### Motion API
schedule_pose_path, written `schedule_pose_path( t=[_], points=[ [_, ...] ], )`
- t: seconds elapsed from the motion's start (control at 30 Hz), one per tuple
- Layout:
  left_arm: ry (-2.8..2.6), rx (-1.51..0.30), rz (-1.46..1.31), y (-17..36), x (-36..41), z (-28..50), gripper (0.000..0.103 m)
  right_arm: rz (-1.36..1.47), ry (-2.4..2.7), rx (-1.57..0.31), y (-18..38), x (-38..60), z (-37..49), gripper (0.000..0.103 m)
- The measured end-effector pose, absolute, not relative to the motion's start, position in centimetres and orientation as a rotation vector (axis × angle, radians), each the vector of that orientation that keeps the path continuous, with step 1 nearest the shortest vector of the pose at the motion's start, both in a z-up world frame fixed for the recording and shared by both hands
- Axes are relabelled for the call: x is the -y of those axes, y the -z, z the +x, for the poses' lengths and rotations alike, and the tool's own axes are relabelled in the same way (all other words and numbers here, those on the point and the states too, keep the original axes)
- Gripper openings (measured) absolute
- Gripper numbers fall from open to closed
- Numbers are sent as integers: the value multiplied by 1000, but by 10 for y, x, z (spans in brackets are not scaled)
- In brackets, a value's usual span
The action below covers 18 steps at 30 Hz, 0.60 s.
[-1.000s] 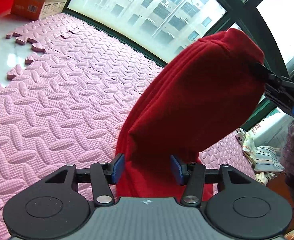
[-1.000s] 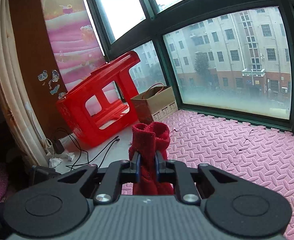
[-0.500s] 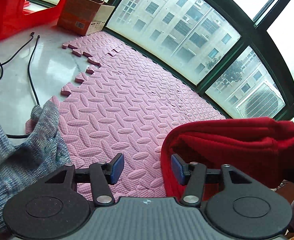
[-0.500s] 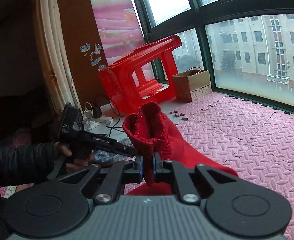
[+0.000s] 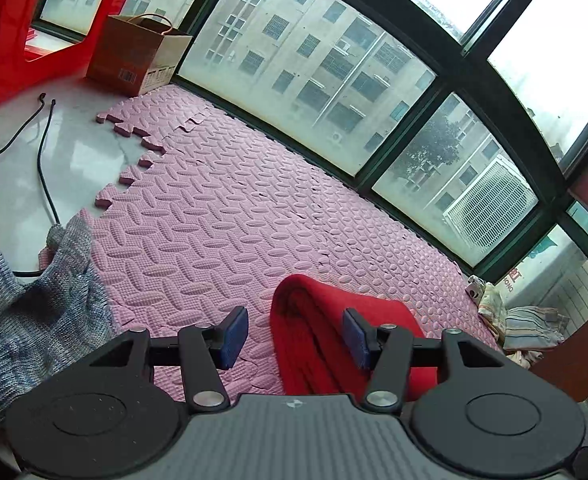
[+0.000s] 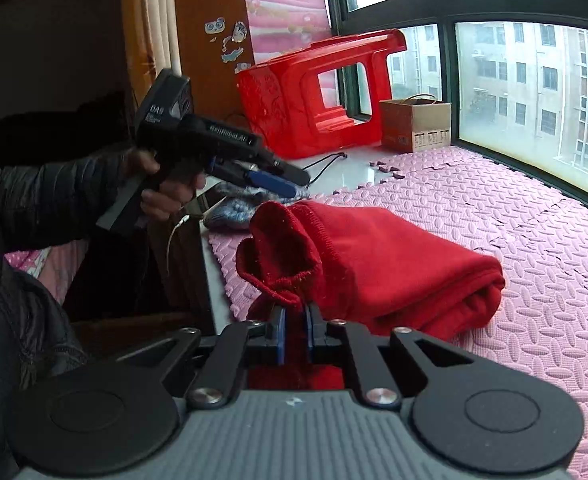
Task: Fold clothes
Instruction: 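Lower the hood end onto the hem and open the right gripper, then press the folded hoodie bundle flat with the right gripper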
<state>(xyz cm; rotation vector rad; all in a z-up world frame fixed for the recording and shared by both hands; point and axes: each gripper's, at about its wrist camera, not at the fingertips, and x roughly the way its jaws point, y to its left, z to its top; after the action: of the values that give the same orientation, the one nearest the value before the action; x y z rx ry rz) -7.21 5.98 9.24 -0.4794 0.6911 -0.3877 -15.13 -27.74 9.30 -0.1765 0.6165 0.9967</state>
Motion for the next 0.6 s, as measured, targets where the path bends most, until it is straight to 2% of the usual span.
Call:
schedule_pose_path(
  t=[0.2, 0.37, 0.6],
  points=[
    [536, -651, -432, -113, -10, -50, 56, -184, -991, -646, -97, 281, -161, 9],
    [629, -705, -408, -100, 25, -28, 55, -105, -929, -628, -118, 294, -155, 12],
    [751, -766, -343, -77, 48, -57, 54, -23, -776, -597, -135, 302, -127, 19]
  ],
)
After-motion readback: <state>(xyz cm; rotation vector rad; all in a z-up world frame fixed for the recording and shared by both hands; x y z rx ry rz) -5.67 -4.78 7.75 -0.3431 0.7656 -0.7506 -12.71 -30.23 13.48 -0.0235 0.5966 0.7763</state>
